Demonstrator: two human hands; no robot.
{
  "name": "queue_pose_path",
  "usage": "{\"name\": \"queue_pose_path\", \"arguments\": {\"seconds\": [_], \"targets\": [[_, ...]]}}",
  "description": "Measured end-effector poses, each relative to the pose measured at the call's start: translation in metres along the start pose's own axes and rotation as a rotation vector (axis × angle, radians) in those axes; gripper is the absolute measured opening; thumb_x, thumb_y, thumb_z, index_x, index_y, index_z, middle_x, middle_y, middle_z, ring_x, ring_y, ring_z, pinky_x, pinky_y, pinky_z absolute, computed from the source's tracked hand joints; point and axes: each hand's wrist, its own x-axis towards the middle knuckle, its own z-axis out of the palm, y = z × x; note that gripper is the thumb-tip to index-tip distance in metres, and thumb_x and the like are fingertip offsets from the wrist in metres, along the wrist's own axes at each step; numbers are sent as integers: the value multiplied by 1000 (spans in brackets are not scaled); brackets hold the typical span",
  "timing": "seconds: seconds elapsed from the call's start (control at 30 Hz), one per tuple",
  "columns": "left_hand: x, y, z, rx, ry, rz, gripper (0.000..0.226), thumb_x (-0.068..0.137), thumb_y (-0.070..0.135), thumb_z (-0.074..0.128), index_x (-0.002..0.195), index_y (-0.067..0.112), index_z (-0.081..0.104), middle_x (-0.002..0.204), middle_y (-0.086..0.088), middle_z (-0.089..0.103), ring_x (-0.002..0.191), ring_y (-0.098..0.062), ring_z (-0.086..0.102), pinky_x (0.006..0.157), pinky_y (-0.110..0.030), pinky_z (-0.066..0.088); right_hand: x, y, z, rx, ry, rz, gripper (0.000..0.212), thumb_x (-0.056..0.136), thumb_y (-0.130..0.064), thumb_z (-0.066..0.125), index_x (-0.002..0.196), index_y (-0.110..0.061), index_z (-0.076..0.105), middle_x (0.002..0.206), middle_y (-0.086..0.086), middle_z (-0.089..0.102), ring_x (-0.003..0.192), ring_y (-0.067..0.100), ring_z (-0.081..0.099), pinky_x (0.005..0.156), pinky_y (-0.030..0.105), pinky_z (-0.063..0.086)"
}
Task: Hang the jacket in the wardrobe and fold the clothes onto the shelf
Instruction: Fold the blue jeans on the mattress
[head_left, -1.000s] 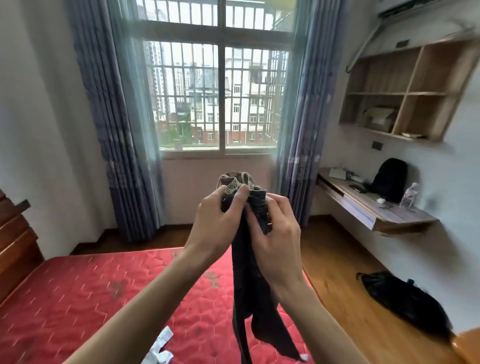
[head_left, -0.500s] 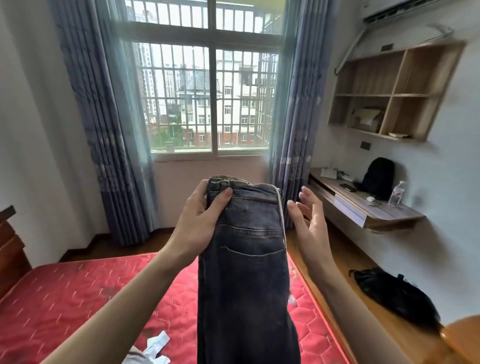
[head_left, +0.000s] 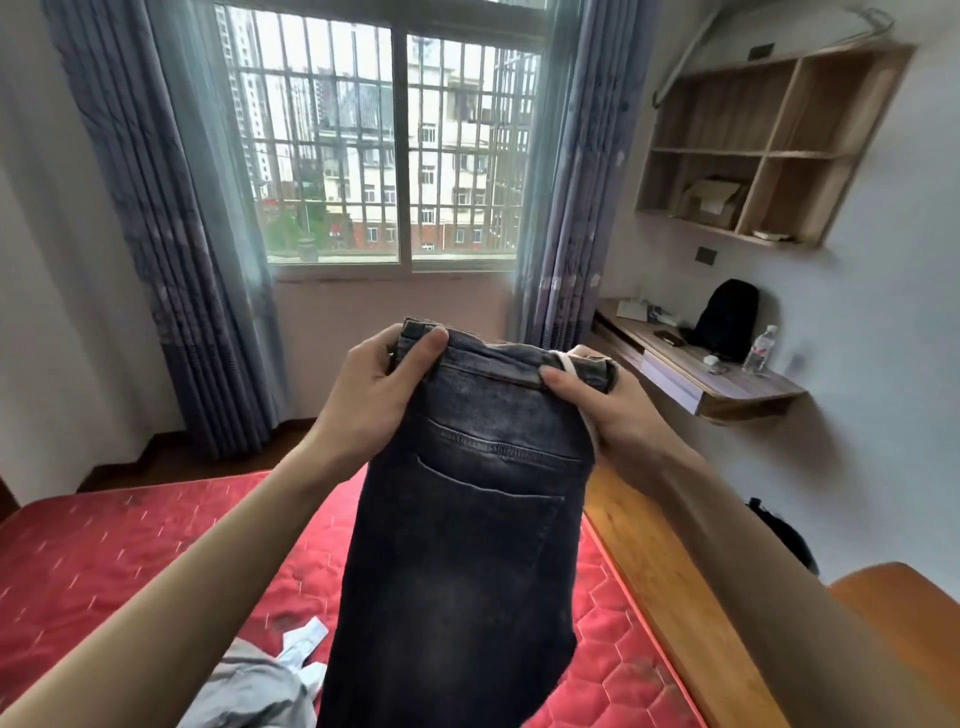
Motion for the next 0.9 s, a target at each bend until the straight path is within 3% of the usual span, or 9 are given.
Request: {"name": "queue_pose_path", "arguments": {"seconds": [0.13,0.23,0.37,0.47,0.6,0.67,0.73,0.8,0.9], "targets": [[8,-14,-4,104,-75,-32,33,95,52,67,98,19,66,92,-1,69,88,-12,60,86,-41,50,9,-7,-13,-347,-57,-80,22,97,-15,71,106,4,67,91,6,72,84,10,67,75,21,56],[12,-17,-4,146,-126,-62,22,100,32,69,103,10,65,89,-2,69,83,-10,62,80,-34,51,22,-7,-18,-488,-142,-40,18,95,-21,75,108,-9,75,93,-1,76,86,8,70,78,21,54],[16,-15,-15,178,-272,-180,24,89,11,80,103,-5,69,79,-4,71,69,-6,66,64,-17,53,40,-9,-35,-403,-458,276,37,85,-5,78,122,-7,74,118,16,76,107,25,74,92,29,59],[28,-24,-25,168,-482,-350,28,81,11,86,100,-4,72,84,-11,70,77,-14,65,71,-25,55,64,6,-39,-421,-617,441,36,79,-4,81,115,-2,77,116,23,75,104,32,74,93,38,59],[65,-61,-39,374,-580,-419,36,84,26,87,92,-7,73,77,-6,60,71,-14,53,65,-32,43,118,35,-39,-579,-561,400,31,80,-14,88,108,-2,79,110,22,77,105,36,74,97,46,59],[92,-86,-45,616,-574,-365,42,84,40,84,79,1,69,66,1,52,62,-13,45,60,-34,38,150,53,-38,-654,-526,318,26,82,-16,88,105,-9,81,106,18,79,98,27,74,95,43,60],[120,-113,-47,933,-541,-257,47,84,54,78,72,10,63,62,6,57,61,-17,51,60,-36,40,183,75,-37,-747,-484,214,22,83,-15,88,104,-15,82,103,18,78,91,18,71,95,45,57],[145,-133,-42,1173,-469,-151,43,90,57,70,80,15,64,79,-2,68,79,-29,63,65,-36,39,216,94,-40,-805,-401,129,20,81,-12,87,99,-20,82,99,16,78,85,12,65,94,45,56],[184,-137,-29,1358,-372,22,37,100,50,61,112,16,64,102,-13,72,100,-38,67,73,-38,41,258,100,-45,-908,-246,-11,22,79,-9,85,90,-28,82,81,-2,75,78,8,62,82,33,51]]}}
